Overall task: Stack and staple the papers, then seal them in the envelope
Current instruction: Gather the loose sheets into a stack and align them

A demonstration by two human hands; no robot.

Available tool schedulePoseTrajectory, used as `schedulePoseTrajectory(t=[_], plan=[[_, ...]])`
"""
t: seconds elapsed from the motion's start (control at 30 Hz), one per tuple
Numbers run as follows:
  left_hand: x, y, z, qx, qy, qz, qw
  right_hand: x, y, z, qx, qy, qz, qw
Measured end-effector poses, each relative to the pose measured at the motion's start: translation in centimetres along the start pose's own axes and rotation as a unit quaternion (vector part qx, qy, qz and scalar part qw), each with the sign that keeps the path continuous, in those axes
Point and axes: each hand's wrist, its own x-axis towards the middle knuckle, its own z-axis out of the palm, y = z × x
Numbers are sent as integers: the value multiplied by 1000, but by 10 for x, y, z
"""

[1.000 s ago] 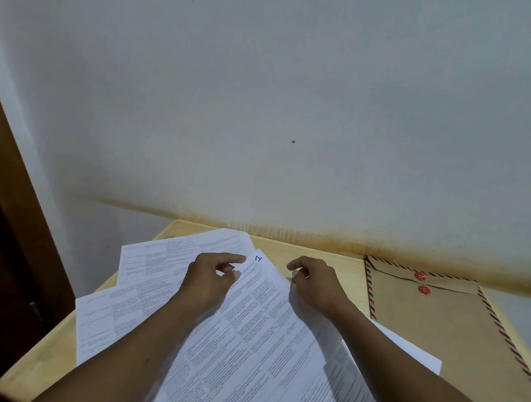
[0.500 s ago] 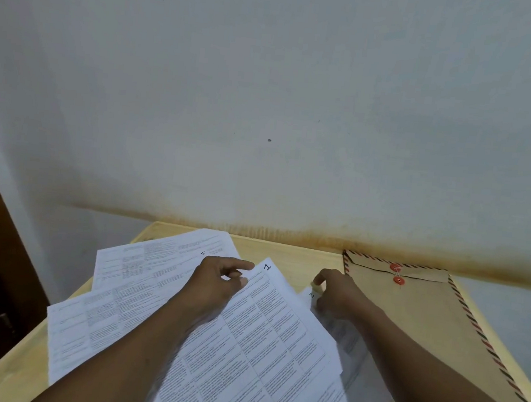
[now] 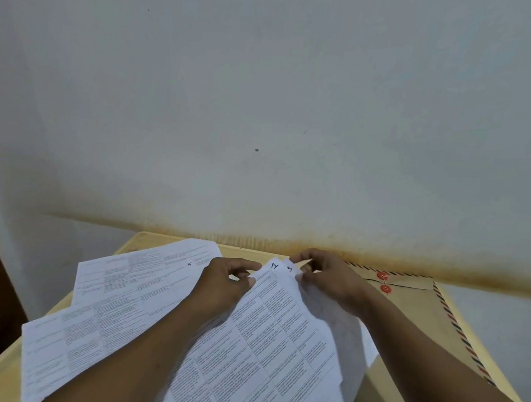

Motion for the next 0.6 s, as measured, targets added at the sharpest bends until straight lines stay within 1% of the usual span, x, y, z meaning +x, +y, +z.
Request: schedulePoseTrajectory(t=[0.07,0.13,0.23,0.4,0.6], plan=[[2,3,2,-4,13,8,1000,1,-6,2,39,6,-13,999],[3,5,2,14,25,17,999,1,-8,5,62,21,-14,998],[4,8,-1,46,37,26,998,0,-9,10,55,56,-15,997],[1,10,-1,42,51,24,998,-4,-16,21,28,85,-58,994],[-2,11,-3,27,56,15,998,-2,-20,33,27,115,-79,990]])
